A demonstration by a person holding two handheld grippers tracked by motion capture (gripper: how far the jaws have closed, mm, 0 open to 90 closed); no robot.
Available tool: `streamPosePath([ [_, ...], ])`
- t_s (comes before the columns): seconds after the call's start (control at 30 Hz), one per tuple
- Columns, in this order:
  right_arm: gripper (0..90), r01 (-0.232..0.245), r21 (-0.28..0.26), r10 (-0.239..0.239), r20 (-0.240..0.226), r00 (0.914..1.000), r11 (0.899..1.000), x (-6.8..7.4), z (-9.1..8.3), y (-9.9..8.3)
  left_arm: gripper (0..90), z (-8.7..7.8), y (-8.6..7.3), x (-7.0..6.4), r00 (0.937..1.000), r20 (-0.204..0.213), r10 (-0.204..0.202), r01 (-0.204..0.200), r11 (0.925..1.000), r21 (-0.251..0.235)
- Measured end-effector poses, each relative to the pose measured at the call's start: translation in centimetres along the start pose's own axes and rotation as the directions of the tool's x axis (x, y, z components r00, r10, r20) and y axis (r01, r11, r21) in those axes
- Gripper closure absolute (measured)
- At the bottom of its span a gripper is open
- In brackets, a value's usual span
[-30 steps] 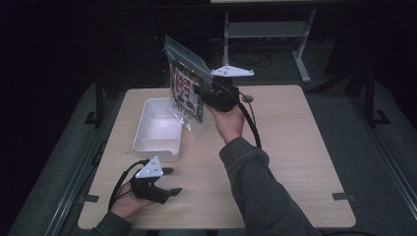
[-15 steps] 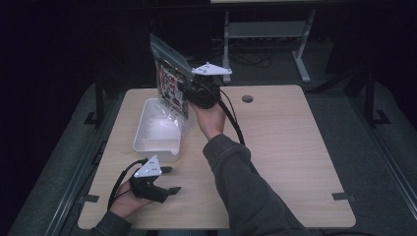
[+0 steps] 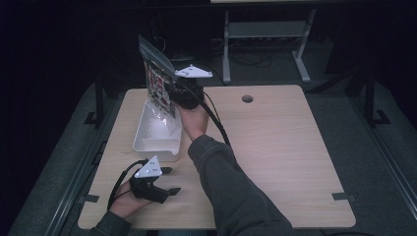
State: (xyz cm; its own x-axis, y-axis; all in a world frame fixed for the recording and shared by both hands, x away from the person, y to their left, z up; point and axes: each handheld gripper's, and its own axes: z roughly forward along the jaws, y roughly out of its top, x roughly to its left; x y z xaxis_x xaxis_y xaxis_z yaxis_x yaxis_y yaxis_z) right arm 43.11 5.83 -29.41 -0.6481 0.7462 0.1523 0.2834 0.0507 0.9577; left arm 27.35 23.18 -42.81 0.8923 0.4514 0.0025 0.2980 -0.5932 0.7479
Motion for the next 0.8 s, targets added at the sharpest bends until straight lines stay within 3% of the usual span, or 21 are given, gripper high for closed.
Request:
streamPosePath([
  [0.3, 75.0, 0.01, 0.014, -0.01, 0.042, 0.9991, 1.0, 0.6, 1.6, -1.5, 24.6, 0.0, -0.1, 0.1, 1.0, 0.003, -0.001, 0.001, 1.0, 0.003],
  [0.8, 75.0, -0.046, 0.049, 0.042, 0.072, 0.9965, 0.998, 0.7, 3.4, -4.6, 24.7, 0.2, 0.0, -0.1, 0.9999, 0.008, 0.008, -0.008, 0.9999, 0.009],
])
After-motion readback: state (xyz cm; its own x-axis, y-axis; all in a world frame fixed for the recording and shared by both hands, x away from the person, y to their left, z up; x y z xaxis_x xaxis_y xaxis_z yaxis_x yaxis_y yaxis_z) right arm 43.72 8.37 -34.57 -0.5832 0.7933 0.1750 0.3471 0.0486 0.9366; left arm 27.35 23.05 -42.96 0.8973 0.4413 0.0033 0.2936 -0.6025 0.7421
